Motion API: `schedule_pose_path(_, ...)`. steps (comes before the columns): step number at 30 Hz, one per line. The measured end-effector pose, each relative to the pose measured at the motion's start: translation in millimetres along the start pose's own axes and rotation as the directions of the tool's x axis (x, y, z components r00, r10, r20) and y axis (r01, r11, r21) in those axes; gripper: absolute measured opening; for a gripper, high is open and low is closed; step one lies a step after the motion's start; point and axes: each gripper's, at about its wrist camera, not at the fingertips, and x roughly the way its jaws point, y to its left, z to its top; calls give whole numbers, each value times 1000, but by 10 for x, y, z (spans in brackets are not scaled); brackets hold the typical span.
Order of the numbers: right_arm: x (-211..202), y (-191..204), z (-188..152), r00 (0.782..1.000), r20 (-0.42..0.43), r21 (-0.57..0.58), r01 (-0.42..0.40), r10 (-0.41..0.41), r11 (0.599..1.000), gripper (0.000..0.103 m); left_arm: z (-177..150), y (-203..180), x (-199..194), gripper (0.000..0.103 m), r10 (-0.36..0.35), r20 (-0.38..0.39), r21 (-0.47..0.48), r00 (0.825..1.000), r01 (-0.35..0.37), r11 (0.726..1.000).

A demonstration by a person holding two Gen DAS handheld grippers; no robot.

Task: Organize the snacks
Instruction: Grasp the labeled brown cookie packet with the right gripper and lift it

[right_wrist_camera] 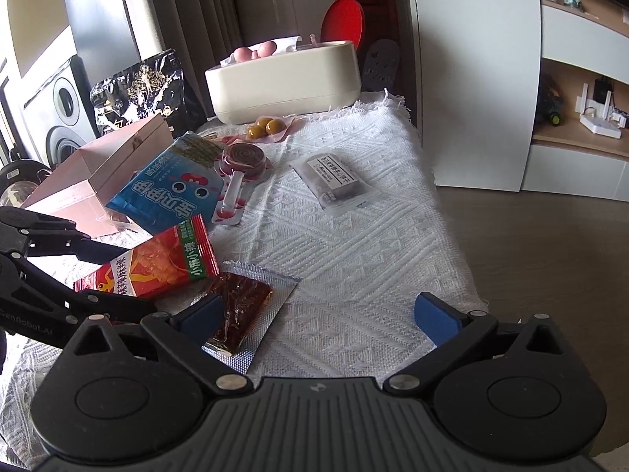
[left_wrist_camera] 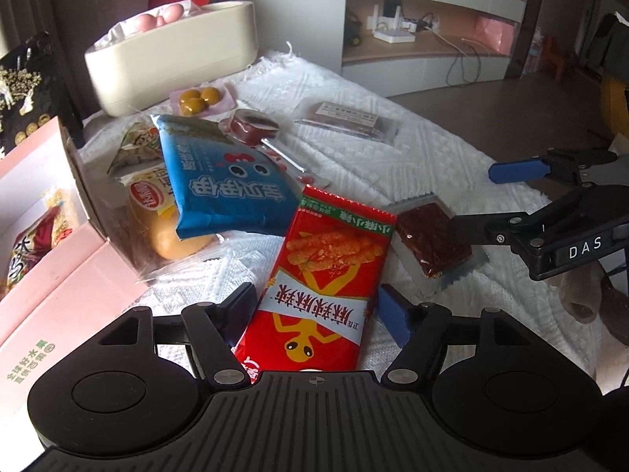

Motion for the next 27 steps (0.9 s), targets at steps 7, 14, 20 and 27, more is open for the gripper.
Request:
schedule_pose_path(7, 18, 63, 0, 1000, -8, -36, 29, -29, 999, 103, -228, 101, -275, 61, 38, 7, -142, 999, -36, 989)
schedule_pose_path(14, -17, 148, 98, 998, 10, -79, 69, -68, 994, 97, -684, 405, -617, 53, 228, -3, -361, 974, -214, 908)
schedule_pose_path(20, 173, 298, 651, 996, 73, -167, 70, -58, 984, 95, -669, 361, -598, 56, 215, 19, -355, 976, -195, 914)
schedule_pose_path(27, 1092, 11, 1082, 994, -89, -85, 56, -64, 995, 77, -710, 387, -599, 59, 184, 50, -371, 982, -153, 916)
